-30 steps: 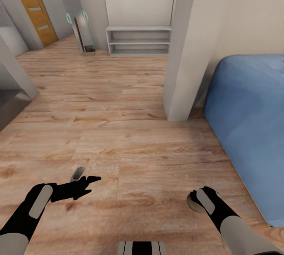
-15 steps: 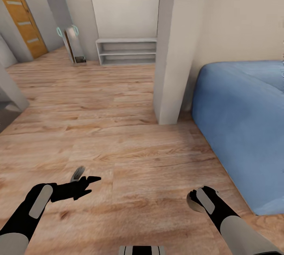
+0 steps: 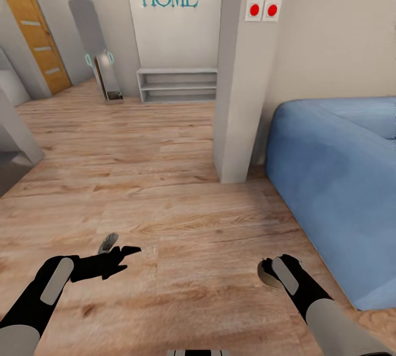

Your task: Place each of the two pumpkins and all three candles from the living room inside a cabinet in the living room (use any cabinet), then make sure every cabinet is closed, and position the cauldron so it is next to a table in the living room.

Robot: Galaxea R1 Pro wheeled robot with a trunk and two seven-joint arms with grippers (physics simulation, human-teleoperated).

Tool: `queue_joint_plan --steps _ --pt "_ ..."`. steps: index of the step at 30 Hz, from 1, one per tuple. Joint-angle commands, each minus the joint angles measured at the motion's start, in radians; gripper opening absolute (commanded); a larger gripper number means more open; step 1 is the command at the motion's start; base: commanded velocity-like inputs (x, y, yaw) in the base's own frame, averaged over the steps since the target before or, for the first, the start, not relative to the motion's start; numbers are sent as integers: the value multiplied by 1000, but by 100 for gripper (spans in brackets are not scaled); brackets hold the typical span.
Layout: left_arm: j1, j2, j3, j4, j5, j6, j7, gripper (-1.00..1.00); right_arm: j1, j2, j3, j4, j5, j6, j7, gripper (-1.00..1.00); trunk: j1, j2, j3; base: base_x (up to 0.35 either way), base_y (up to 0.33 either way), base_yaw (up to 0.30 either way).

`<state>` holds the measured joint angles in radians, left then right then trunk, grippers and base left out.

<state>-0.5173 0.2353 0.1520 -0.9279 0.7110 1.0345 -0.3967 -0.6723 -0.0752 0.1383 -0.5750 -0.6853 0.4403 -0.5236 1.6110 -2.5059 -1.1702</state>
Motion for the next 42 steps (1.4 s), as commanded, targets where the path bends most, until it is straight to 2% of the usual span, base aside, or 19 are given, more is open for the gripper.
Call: queue_joint_plan --steps 1,4,6,9,10,11,14,18,25,42 --pt "0 0 1 0 0 0 13 100 0 0 0 -16 -1 22 0 -100 0 0 4 0 0 0" --pt "-2 0 3 0 -1 0 87 100 1 1 -1 -75 -2 155 1 -100 -2 1 15 0 0 0" --pt "-5 -1 4 0 -1 -1 134 100 7 1 -2 -130 -5 213 2 -100 -3 2 23 0 0 0" --pt "-10 -2 4 0 -2 -1 202 100 19 7 -1 -215 -13 249 2 -100 -4 2 35 0 0 0" --pt "-12 -3 4 0 -5 -2 283 100 23 34 0 -237 -9 263 1 -100 -4 2 39 0 0 0" --pt "-14 -3 4 0 -6 -2 311 100 23 39 1 -239 -8 265 0 -100 -5 3 43 0 0 0" --pt "-16 -5 4 0 -4 -2 345 100 23 60 6 -241 -4 266 -1 -100 -6 3 54 0 0 0" --pt "-16 -4 4 0 -4 -1 354 100 23 70 28 -242 -4 264 -1 -100 -8 4 69 0 0 -13" --pt "-17 -2 4 -2 -4 -1 355 100 23 72 34 -242 -11 265 0 -100 -12 7 91 -123 0 -184" --pt "-17 -1 6 -2 -2 2 355 100 23 72 35 -238 -11 268 7 -100 -77 126 126 -288 0 -224"
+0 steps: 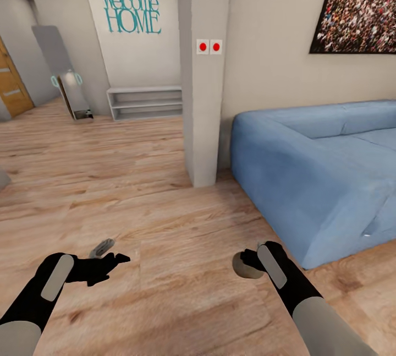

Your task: Place each of the two pumpkins and all three candles from the living room inside a cabinet in the living room (use any cabinet), then make sure every cabinet is closed, and position the cauldron so it is next to a table in the living room.

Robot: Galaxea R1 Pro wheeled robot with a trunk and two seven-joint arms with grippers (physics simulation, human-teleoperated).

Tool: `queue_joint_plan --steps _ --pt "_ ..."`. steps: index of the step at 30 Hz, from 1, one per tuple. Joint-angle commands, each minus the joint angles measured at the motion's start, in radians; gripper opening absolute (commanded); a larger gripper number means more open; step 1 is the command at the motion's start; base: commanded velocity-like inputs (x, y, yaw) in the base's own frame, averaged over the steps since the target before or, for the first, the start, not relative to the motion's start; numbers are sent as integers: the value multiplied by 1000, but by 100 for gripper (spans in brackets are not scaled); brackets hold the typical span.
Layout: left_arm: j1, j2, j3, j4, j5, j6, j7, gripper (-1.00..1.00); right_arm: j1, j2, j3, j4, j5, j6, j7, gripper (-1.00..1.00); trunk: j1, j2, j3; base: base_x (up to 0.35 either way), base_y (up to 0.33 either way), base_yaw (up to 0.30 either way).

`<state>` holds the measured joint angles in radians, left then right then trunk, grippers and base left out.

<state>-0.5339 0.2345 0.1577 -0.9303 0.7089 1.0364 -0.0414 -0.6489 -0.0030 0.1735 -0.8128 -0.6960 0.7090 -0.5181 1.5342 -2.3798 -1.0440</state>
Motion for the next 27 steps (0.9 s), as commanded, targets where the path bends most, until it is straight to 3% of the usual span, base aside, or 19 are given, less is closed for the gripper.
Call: queue_joint_plan --steps 1,20,27 --pt "0 0 0 0 0 0 0 100 0 0 0 0 0 0 1 -100 -4 7 2 -62 0 -218" --pt "0 -2 0 -1 -1 0 0 100 0 1 1 6 0 0 1 -100 -77 140 38 -6 0 -210" --pt "0 -2 0 -1 -2 -1 0 100 0 12 1 6 5 -5 1 -100 -104 189 58 0 0 -45"
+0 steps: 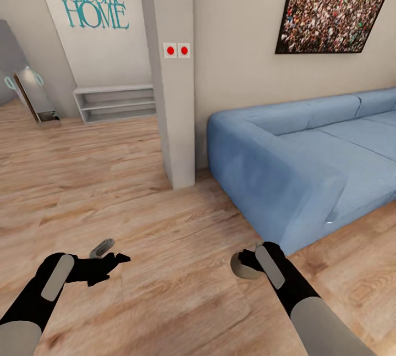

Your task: Place each of the two pumpkins and all three candles from the living room inside a cabinet in the living room (use any cabinet), then make sure every cabinet is closed, and position the cauldron so it is next to a table in the living room.

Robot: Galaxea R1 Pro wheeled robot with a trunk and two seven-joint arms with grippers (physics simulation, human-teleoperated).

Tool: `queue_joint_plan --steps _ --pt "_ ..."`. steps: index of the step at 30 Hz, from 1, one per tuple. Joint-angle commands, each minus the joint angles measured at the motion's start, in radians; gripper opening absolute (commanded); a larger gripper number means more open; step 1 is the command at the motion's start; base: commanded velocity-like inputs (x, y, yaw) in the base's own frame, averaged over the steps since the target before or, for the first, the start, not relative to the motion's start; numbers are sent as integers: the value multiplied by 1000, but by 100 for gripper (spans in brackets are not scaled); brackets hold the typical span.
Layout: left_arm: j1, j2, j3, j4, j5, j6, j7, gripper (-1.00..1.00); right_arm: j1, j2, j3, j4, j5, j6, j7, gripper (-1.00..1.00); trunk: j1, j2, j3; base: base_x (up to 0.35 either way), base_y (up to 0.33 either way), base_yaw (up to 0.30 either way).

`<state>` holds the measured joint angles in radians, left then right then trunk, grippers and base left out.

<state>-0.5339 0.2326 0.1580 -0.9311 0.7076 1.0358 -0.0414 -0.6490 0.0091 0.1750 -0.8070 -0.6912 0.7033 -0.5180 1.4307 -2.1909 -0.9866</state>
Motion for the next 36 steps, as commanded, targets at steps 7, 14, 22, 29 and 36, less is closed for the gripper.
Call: queue_joint_plan --steps 7,14,22,29,36 --pt "0 -1 0 0 0 0 0 100 0 9 0 0 0 -1 1 -100 -27 49 23 0 0 -21" --pt "0 -1 0 0 0 0 0 100 1 8 -2 0 0 -10 2 -100 -54 98 49 0 0 -66" --pt "0 -1 0 0 0 0 0 100 -1 8 44 1 2 -78 3 -100 -84 154 75 0 0 -3" --pt "0 0 0 0 -1 0 0 100 -1 9 73 -1 -6 -78 3 -100 -111 203 97 0 0 0" --pt "0 -1 0 0 0 1 0 100 -1 11 73 -1 -7 -74 3 -100 -138 252 119 0 0 0"
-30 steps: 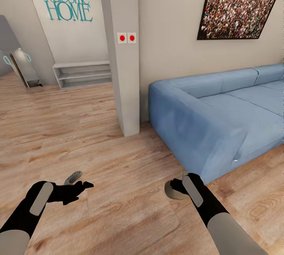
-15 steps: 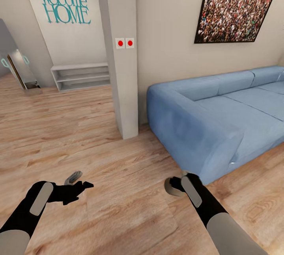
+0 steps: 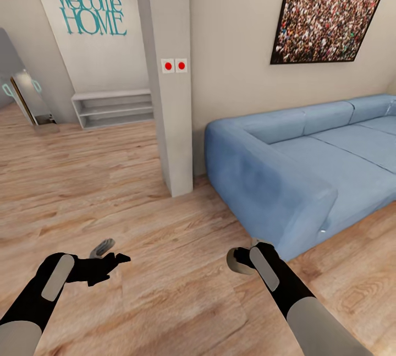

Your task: Place each of the two pumpkins and all three candles from the living room inside a cabinet in the living room (use any cabinet), then make sure every cabinet is closed, and position the cauldron so it is next to a table in the living room.

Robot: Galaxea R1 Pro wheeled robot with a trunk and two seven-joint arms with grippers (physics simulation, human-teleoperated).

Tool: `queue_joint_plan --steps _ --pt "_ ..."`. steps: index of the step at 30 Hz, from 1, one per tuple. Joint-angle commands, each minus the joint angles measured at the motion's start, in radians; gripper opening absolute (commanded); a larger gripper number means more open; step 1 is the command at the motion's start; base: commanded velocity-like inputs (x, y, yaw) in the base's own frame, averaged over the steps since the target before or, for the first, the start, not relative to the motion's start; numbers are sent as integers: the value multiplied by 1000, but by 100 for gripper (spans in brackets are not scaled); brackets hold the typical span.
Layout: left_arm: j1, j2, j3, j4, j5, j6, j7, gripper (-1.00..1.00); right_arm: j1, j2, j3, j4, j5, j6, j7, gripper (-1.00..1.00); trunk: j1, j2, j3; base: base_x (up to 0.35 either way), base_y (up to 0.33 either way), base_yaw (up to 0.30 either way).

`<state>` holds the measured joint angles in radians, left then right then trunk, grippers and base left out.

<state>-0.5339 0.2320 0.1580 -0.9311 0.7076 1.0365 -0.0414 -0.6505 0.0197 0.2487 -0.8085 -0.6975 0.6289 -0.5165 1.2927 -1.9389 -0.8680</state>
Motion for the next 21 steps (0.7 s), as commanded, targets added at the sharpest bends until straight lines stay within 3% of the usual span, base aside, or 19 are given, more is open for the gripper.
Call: queue_joint_plan --steps 1,21 --pt "0 0 0 0 0 0 0 100 0 0 0 0 0 0 1 -100 -4 7 3 0 0 0" --pt "0 -2 -2 0 -3 -3 0 100 0 0 1 0 1 3 0 -100 -81 147 66 0 0 0"
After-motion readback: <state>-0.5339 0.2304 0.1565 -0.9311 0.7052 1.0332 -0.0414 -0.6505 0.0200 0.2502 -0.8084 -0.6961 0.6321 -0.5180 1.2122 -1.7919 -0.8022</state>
